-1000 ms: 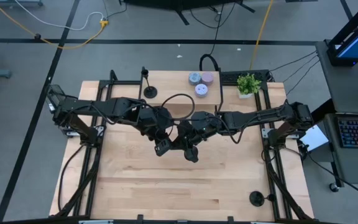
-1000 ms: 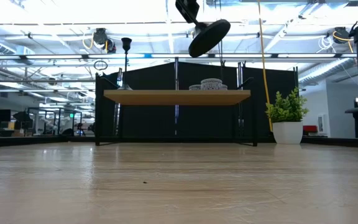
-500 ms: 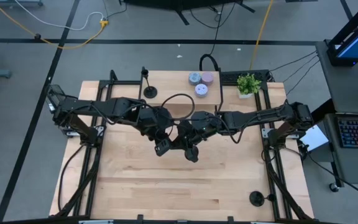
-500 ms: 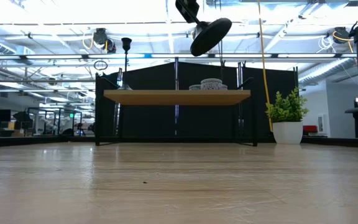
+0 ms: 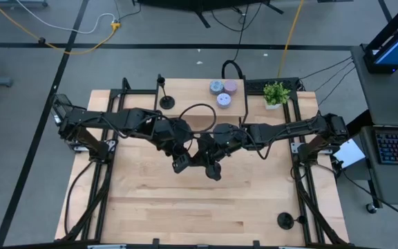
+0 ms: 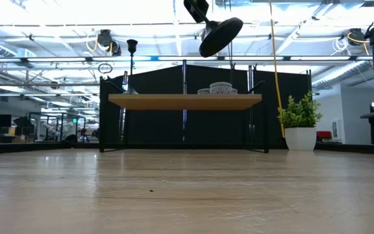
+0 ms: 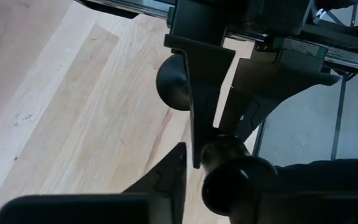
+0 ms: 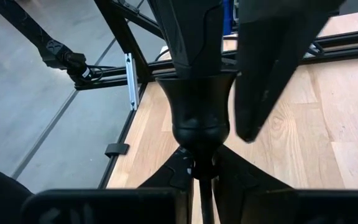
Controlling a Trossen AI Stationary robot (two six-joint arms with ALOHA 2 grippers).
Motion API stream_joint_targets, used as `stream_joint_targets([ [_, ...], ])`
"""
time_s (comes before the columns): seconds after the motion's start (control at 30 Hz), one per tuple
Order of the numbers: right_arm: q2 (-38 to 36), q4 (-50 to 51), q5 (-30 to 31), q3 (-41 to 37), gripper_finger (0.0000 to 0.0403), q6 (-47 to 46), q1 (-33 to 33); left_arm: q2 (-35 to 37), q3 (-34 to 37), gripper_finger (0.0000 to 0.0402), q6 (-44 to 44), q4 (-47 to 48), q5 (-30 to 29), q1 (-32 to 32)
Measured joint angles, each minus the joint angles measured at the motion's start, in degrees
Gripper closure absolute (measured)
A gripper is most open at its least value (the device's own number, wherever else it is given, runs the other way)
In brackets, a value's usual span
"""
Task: Pick & Place candle stick holders
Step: Put the top black candle holder on the shelf
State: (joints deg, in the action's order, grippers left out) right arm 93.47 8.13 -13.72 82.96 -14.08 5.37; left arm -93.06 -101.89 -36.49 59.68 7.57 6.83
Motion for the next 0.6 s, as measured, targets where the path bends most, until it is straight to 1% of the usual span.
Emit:
stream_joint_targets([
  [0.37, -0.1, 0.0, -0.1, 0.0, 0.0376, 0.1, 0.0, 0.5, 0.0, 0.0212, 0.0, 0.2, -0.2, -0.5],
  [0.5, -0.2, -0.2, 0.0, 0.0, 0.0376, 0.0, 0.0, 1.9, 0.0, 0.0191, -0.5, 0.2, -0.3, -0.5],
  [0.6, -0.2, -0.1, 0.2, 0.0, 0.0376, -0.1, 0.0, 3.0, 0.0, 0.0186, -1.1, 0.2, -0.2, -0.5],
])
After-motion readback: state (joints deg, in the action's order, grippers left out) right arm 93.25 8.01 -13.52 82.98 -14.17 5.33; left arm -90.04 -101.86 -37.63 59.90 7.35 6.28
